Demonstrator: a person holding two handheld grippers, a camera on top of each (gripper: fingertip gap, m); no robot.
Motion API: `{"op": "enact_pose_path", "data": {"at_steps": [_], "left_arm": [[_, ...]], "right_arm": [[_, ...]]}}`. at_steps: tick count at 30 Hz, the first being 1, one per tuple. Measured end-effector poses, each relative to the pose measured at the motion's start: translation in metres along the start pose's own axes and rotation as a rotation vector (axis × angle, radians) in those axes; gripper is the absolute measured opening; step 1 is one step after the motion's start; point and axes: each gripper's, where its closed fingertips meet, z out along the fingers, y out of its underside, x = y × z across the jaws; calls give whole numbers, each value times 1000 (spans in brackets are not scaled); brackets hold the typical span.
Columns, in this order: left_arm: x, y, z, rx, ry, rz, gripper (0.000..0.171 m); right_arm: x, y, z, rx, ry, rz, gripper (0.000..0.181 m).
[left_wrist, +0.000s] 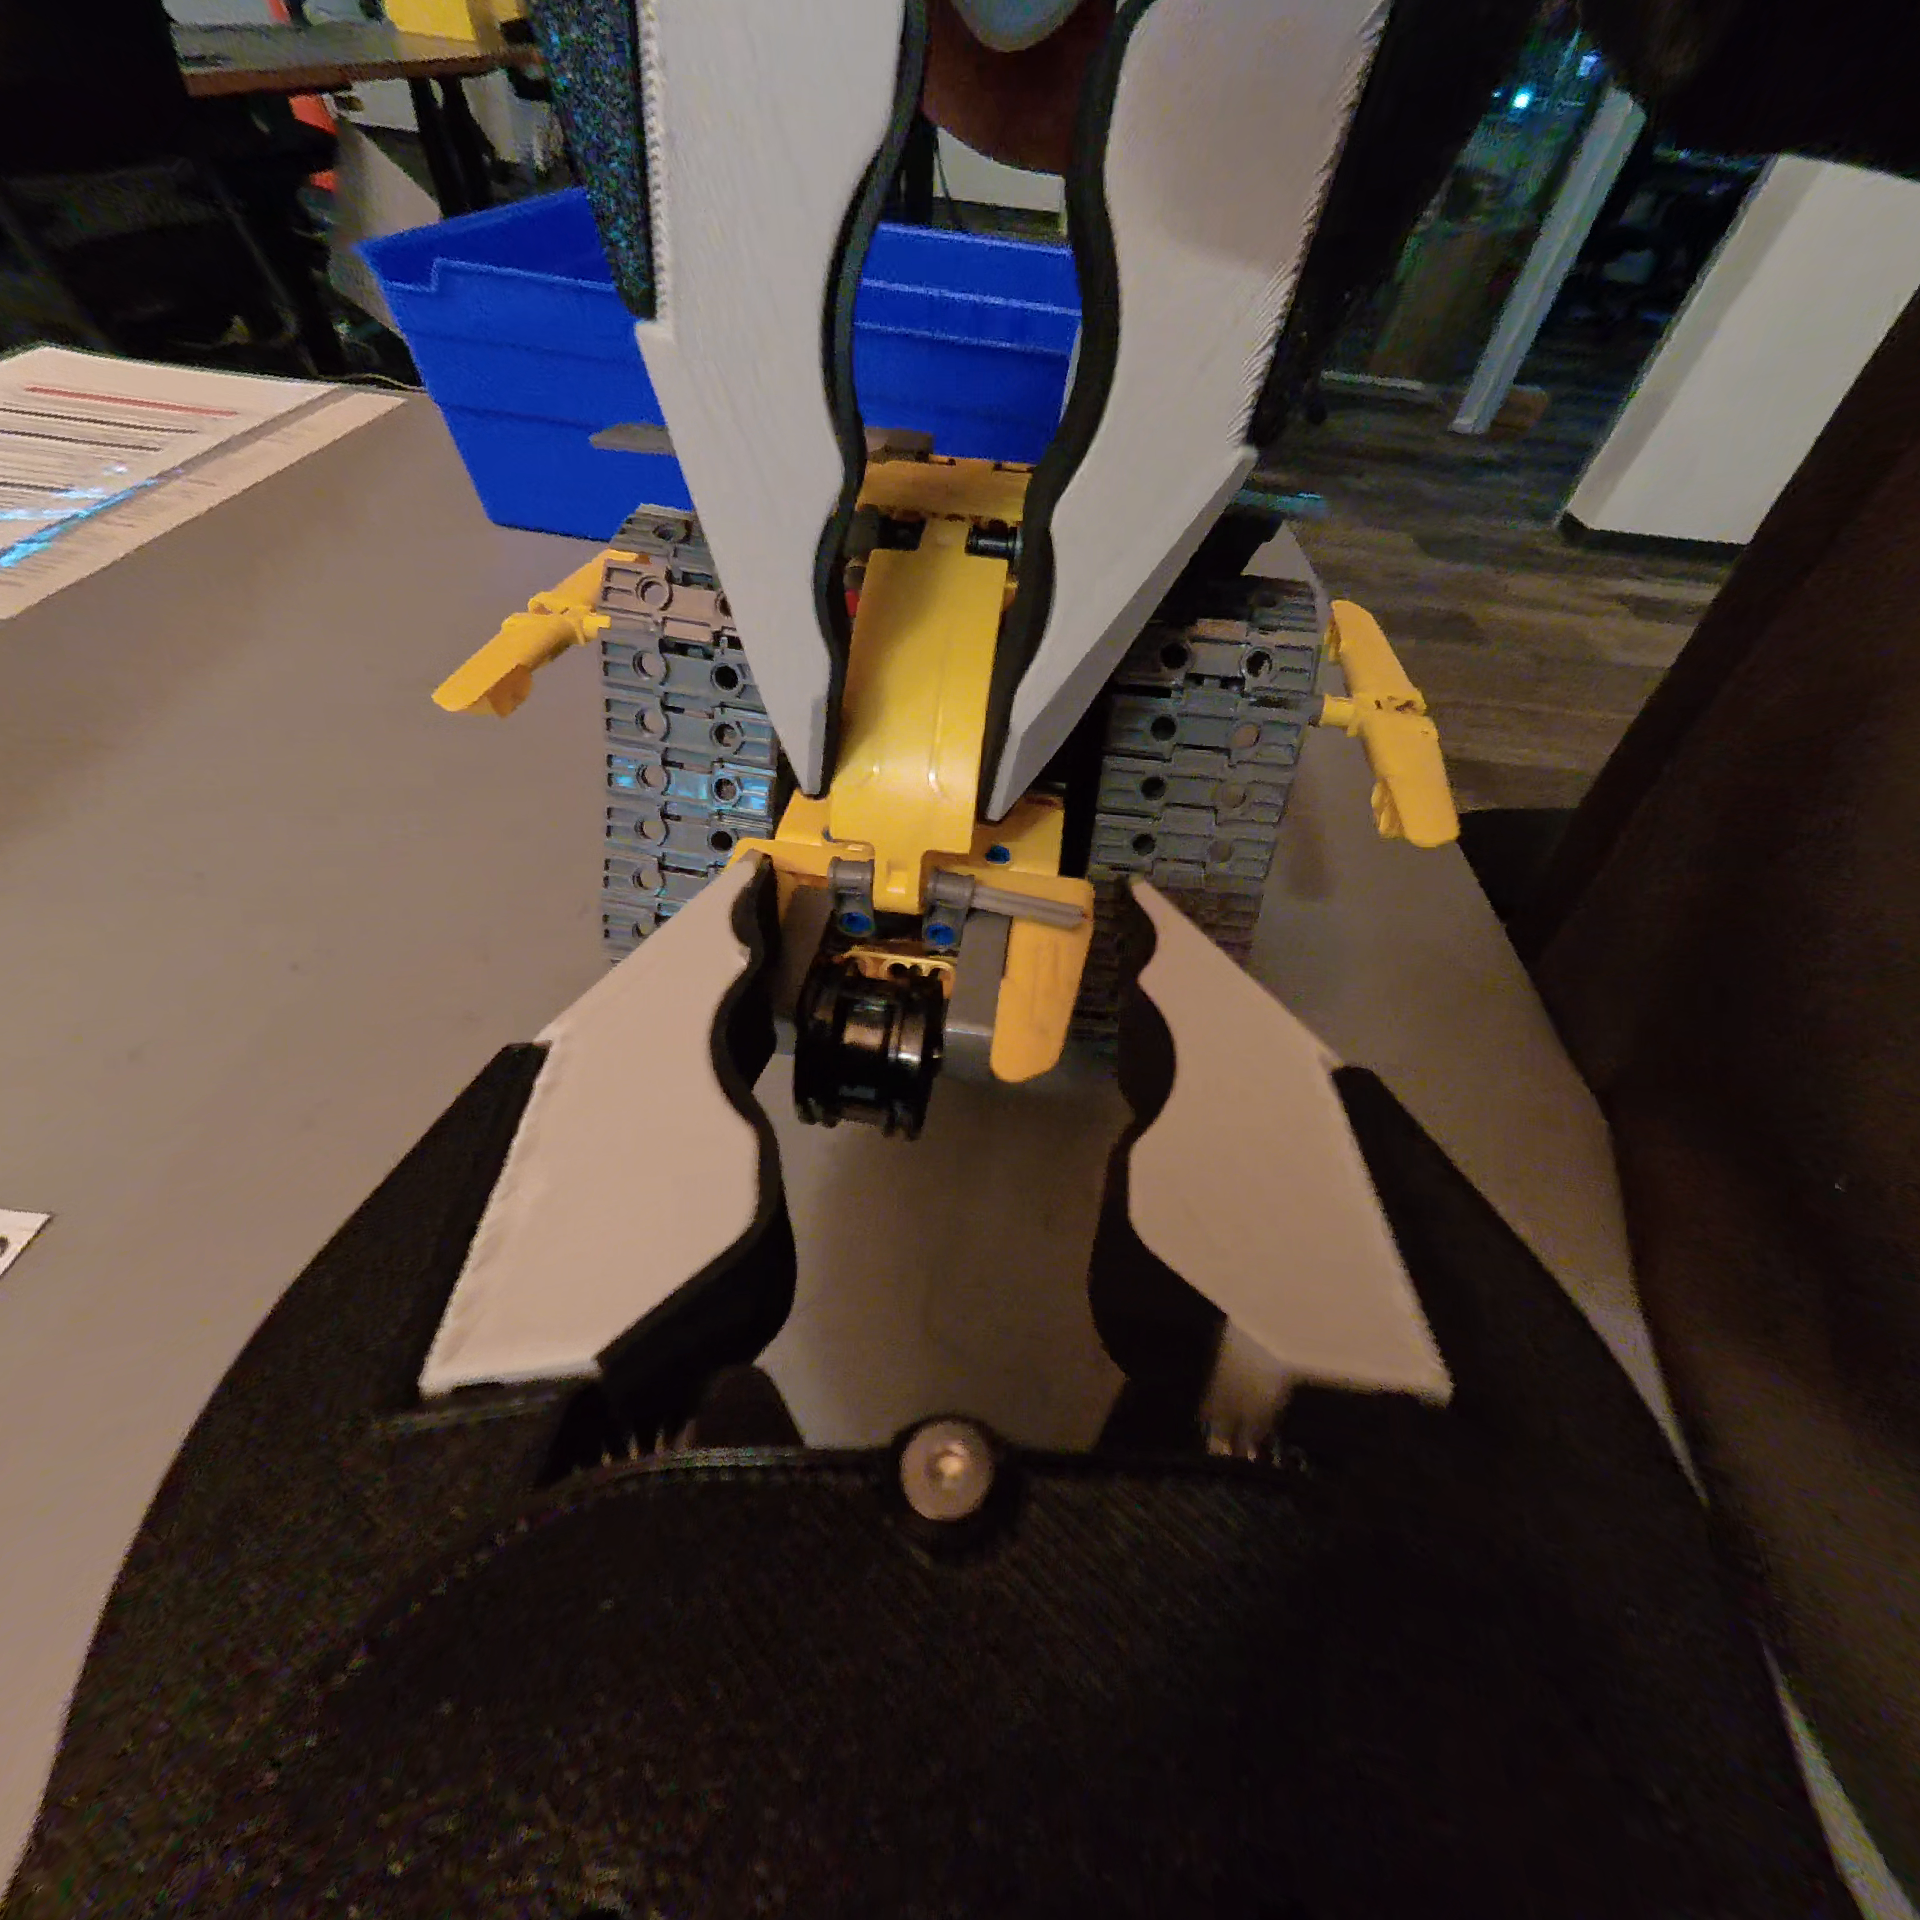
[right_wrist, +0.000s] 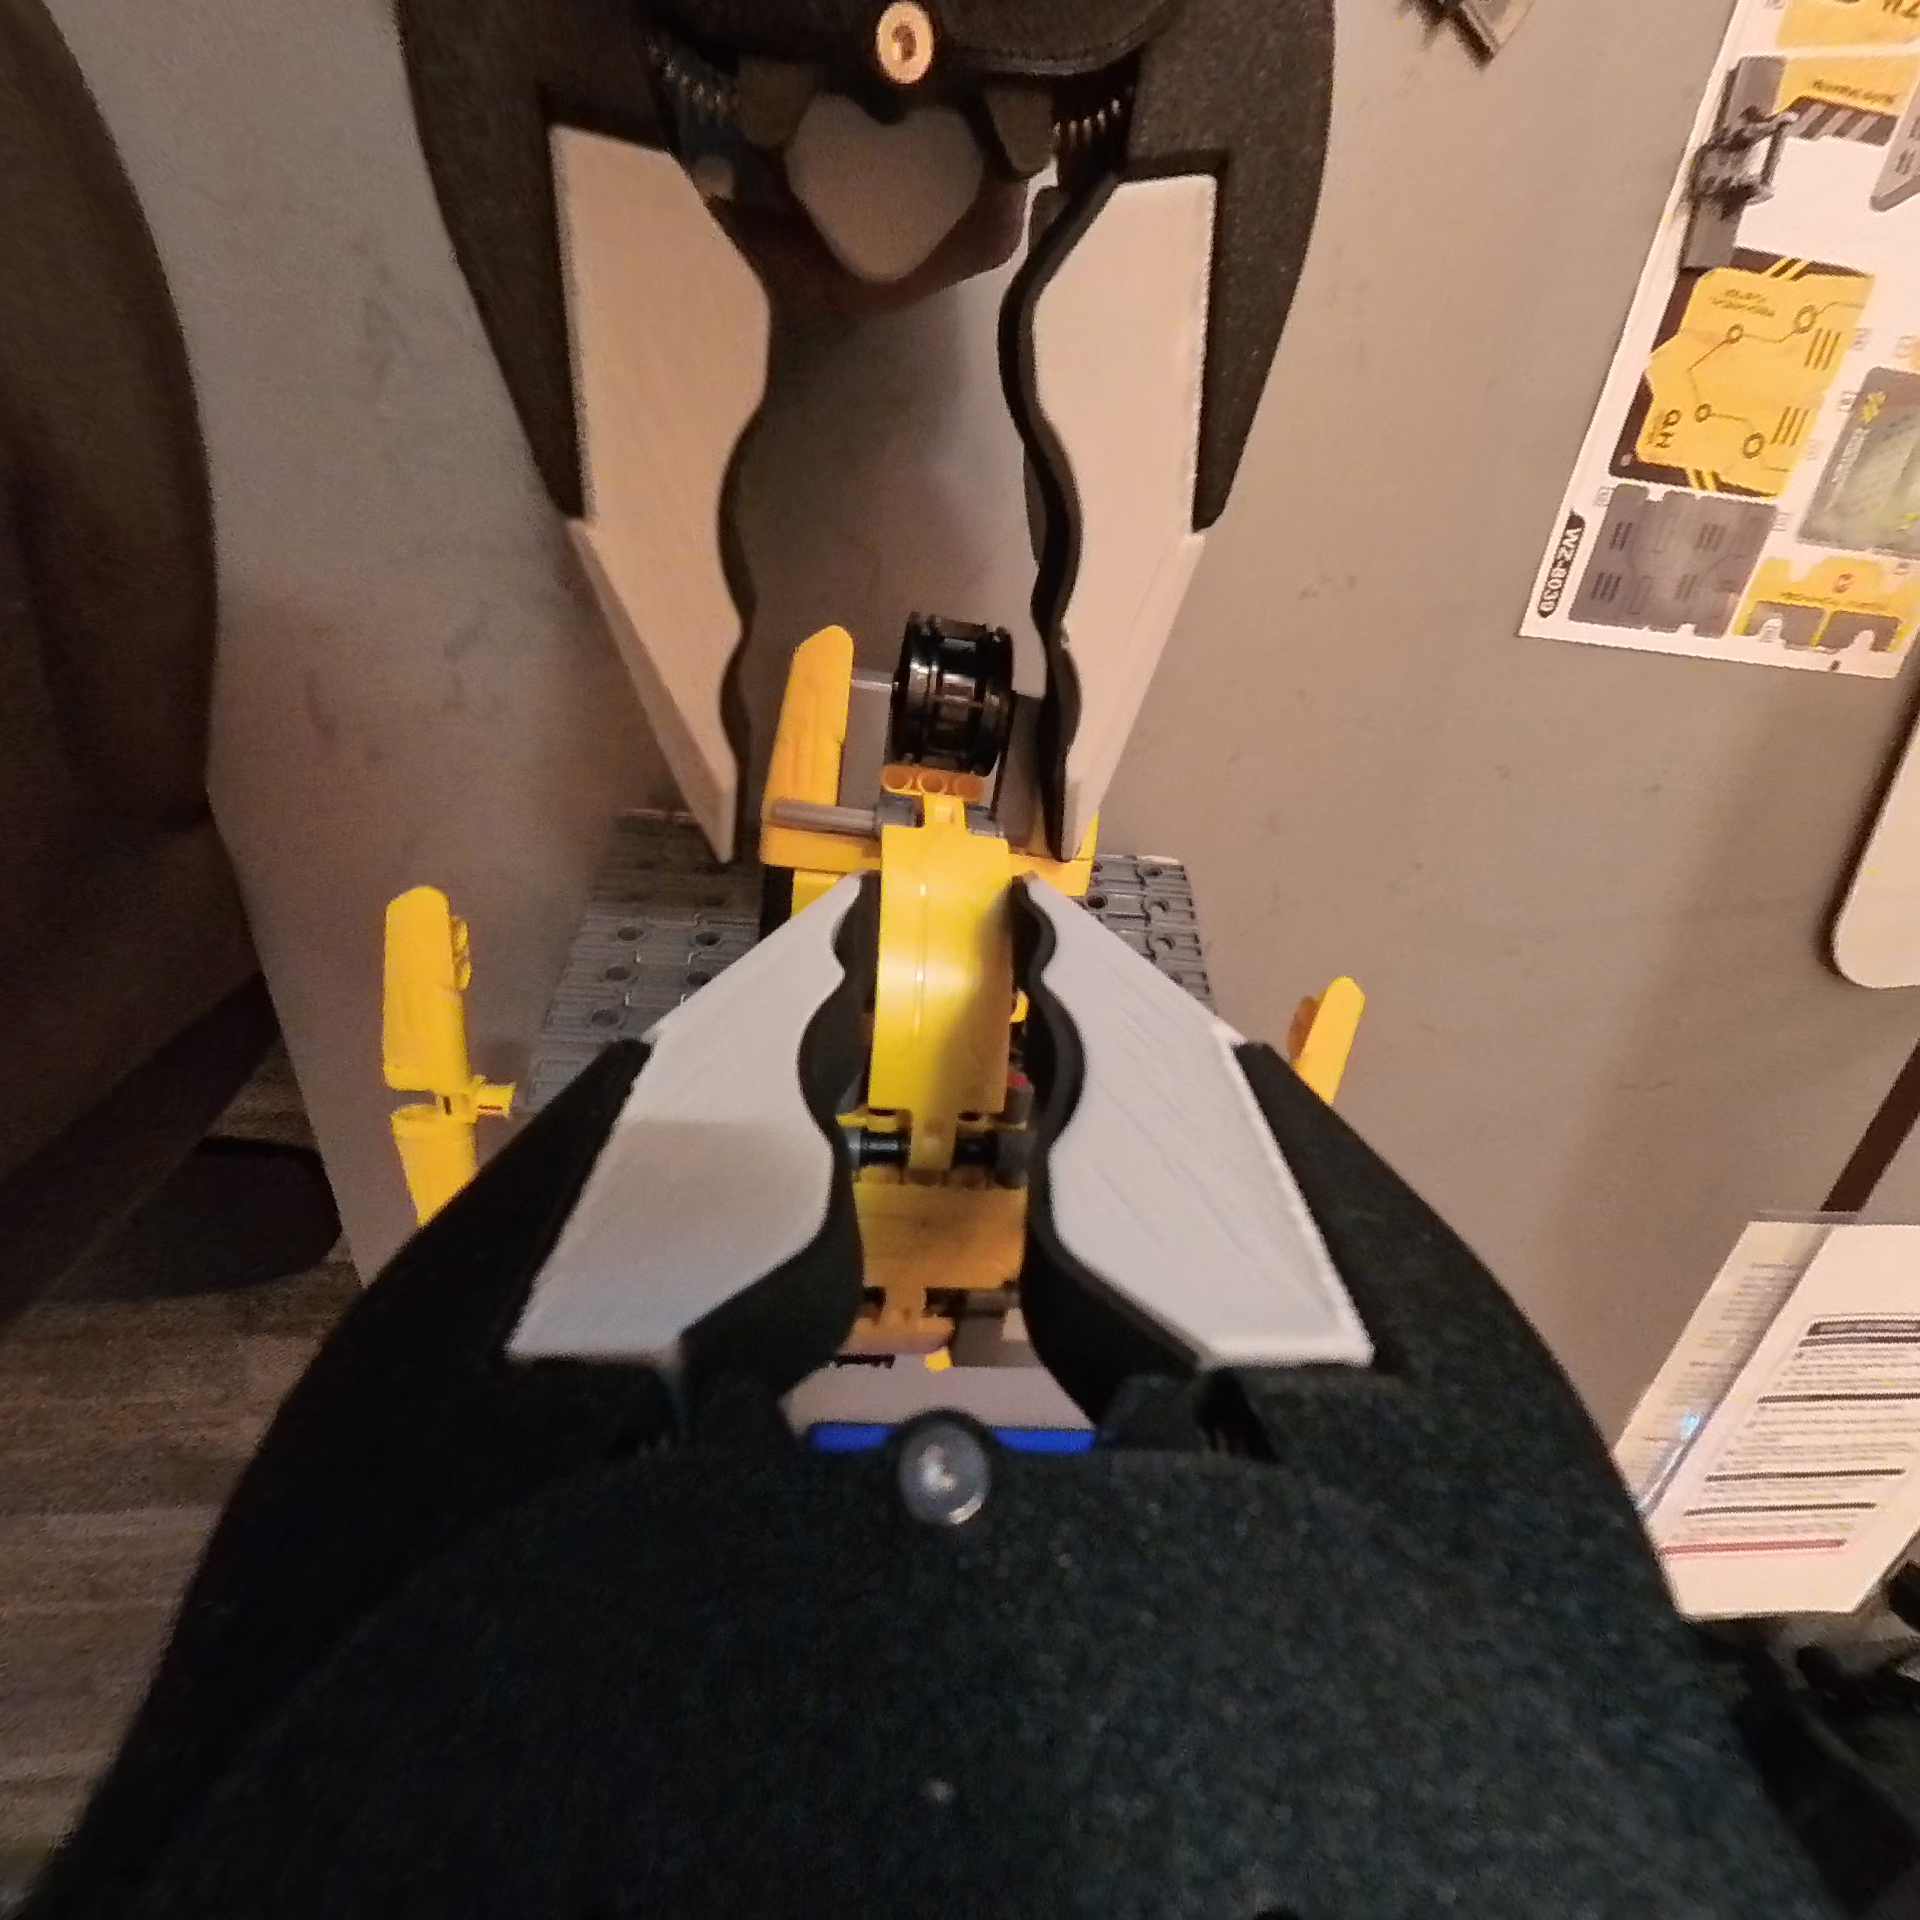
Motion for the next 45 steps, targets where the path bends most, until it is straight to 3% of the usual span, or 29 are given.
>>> {"op": "enact_pose_path", "data": {"at_steps": [7,18,32,40,45], "left_arm": [[3,2,3,-19,-8,36,59],[5,3,9,-34,-28,64,58],[4,3,9,-34,-32,60,54],[2,2,8,-30,-34,43,53],[-5,2,8,-25,-61,21,54]], "right_arm": [[-4,1,-5,-5,24,-50,24],[-8,16,3,-182,21,-61,24],[-6,15,1,-82,-27,7,24],[-3,9,-5,120,-89,105,25],[1,15,-2,47,-37,142,25]]}}
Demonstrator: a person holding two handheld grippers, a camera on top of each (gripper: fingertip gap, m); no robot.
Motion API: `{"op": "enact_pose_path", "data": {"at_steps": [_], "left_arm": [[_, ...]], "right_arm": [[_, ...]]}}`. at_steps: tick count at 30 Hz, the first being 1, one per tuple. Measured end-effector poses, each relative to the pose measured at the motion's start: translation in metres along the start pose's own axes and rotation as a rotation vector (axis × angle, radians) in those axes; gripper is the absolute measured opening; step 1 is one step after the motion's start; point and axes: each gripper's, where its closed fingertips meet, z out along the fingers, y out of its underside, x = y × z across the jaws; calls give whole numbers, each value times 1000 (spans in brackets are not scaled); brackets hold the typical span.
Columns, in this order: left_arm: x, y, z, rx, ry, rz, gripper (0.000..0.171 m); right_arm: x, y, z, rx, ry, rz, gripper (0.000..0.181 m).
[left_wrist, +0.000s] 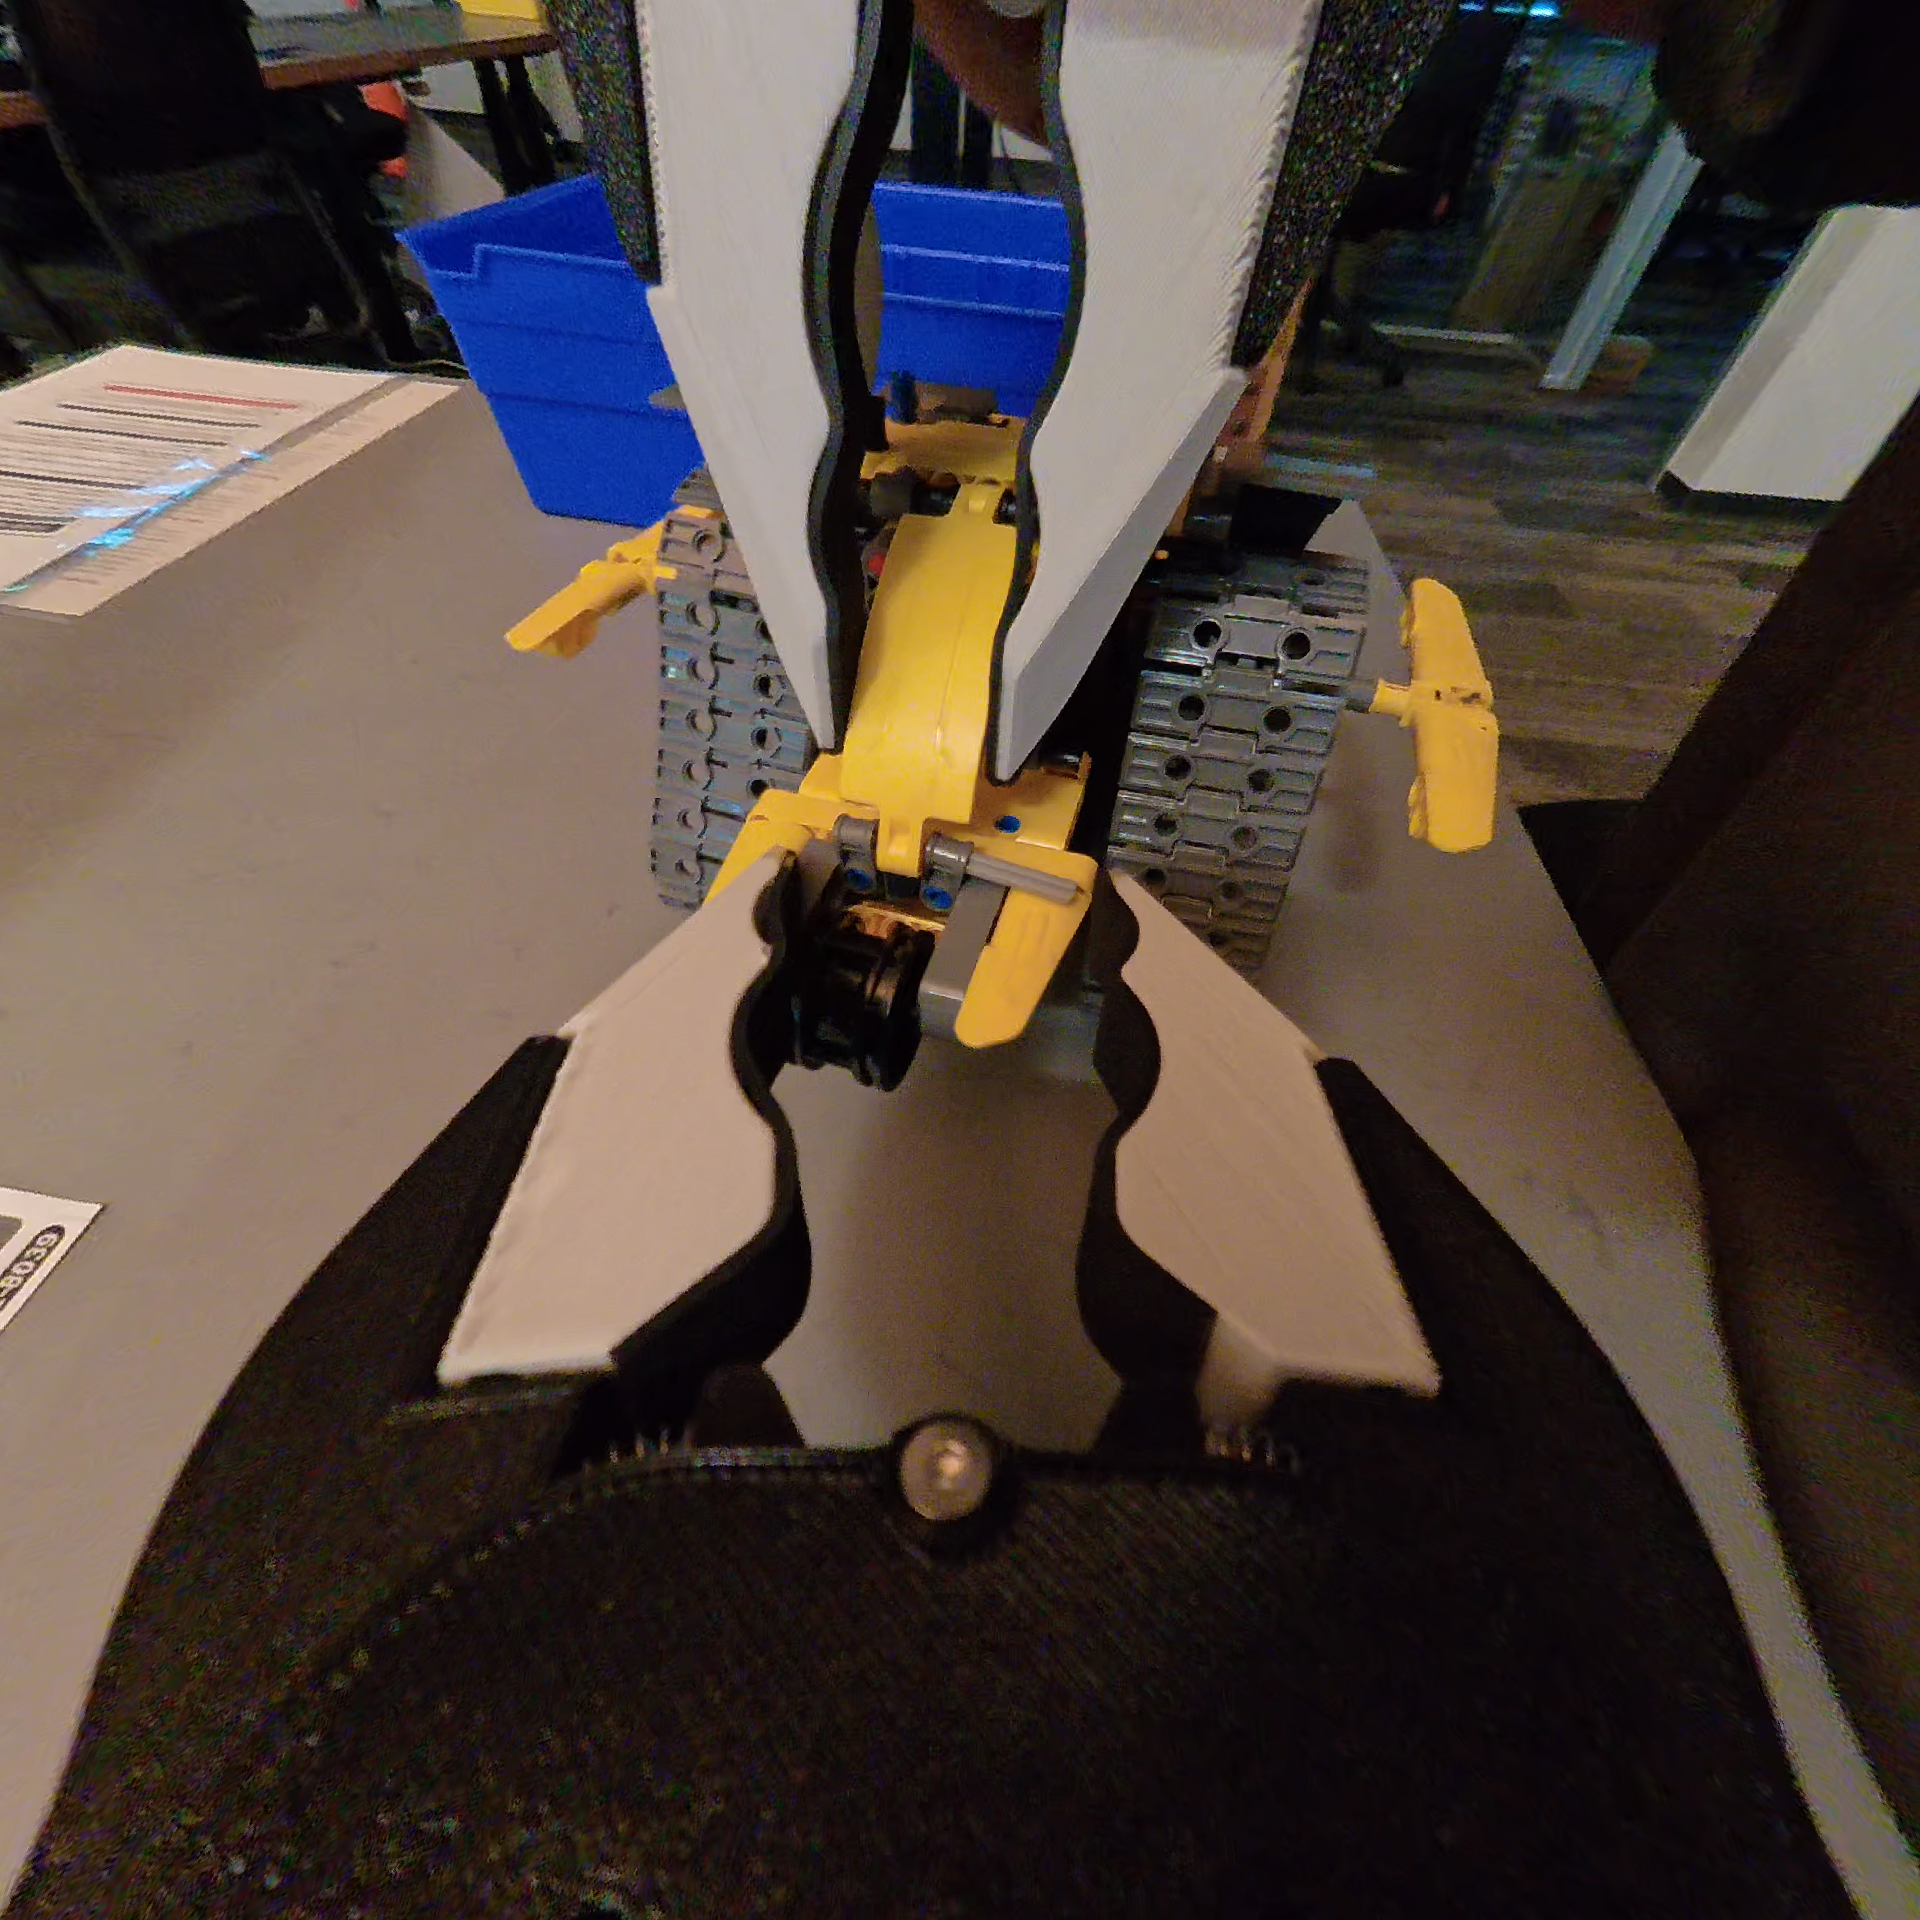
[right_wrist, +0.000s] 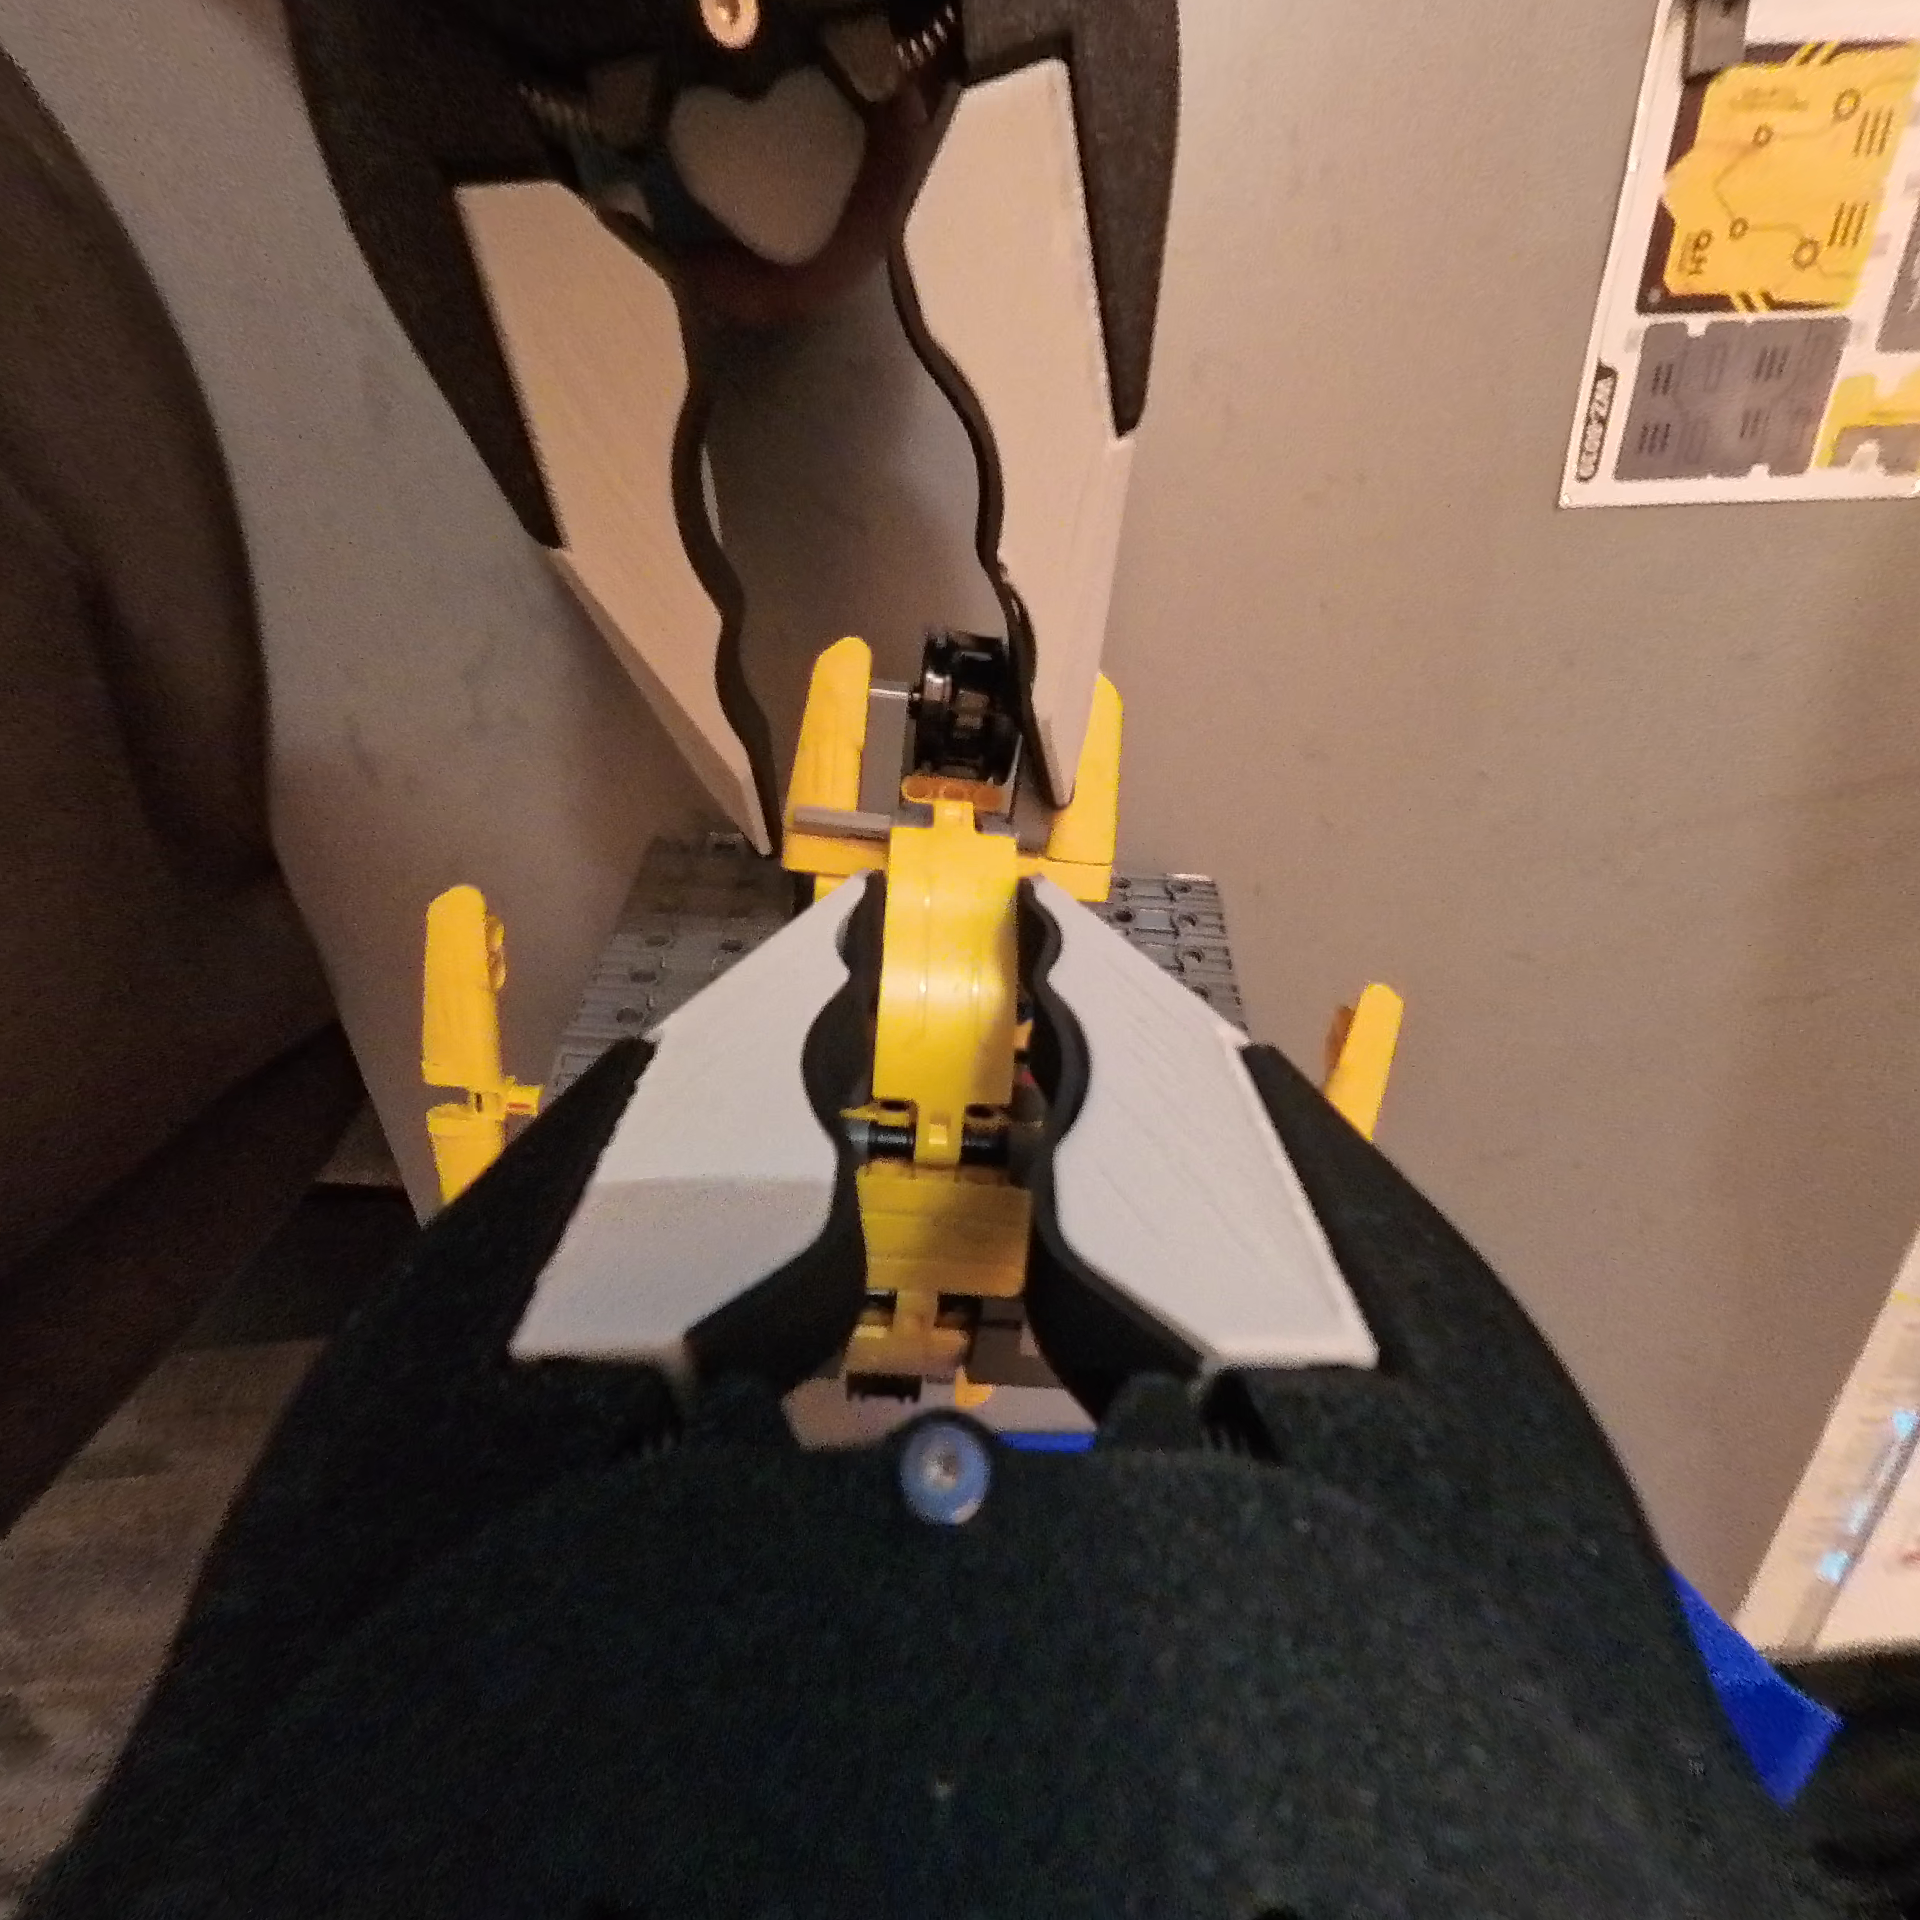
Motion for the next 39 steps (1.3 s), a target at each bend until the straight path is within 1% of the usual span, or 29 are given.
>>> {"op": "enact_pose_path", "data": {"at_steps": [3,8,12,14,18,21,23,27,29,31,36,37,39], "left_arm": [[-2,0,0,2,-22,8,54],[-1,-1,-1,7,-26,17,54],[3,-2,-2,15,-5,33,59],[4,-4,-4,38,11,19,64],[3,-10,-9,80,43,-24,60],[12,-9,-7,73,68,4,60],[20,-8,-4,62,80,40,65],[24,-6,3,39,52,71,84],[24,-4,6,23,44,69,87],[23,-4,7,15,41,67,87],[19,-4,7,15,24,46,68],[19,-3,7,10,27,46,67],[18,-1,9,-4,19,45,72]], "right_arm": [[4,2,-1,-60,41,0,25],[3,2,-5,-105,51,-2,25],[3,4,-2,-130,53,-9,25],[2,6,0,-131,50,-27,25],[-5,7,0,-96,39,-65,24],[-16,3,-2,-46,8,-69,25],[-18,1,-3,-22,17,-65,24],[-22,1,-4,1,6,-69,25],[-22,1,-4,-1,13,-67,25],[-21,1,-4,-1,23,-71,25],[-21,1,-5,11,51,-64,25],[-21,1,-5,14,56,-62,25],[-21,3,-5,9,72,-62,26]]}}
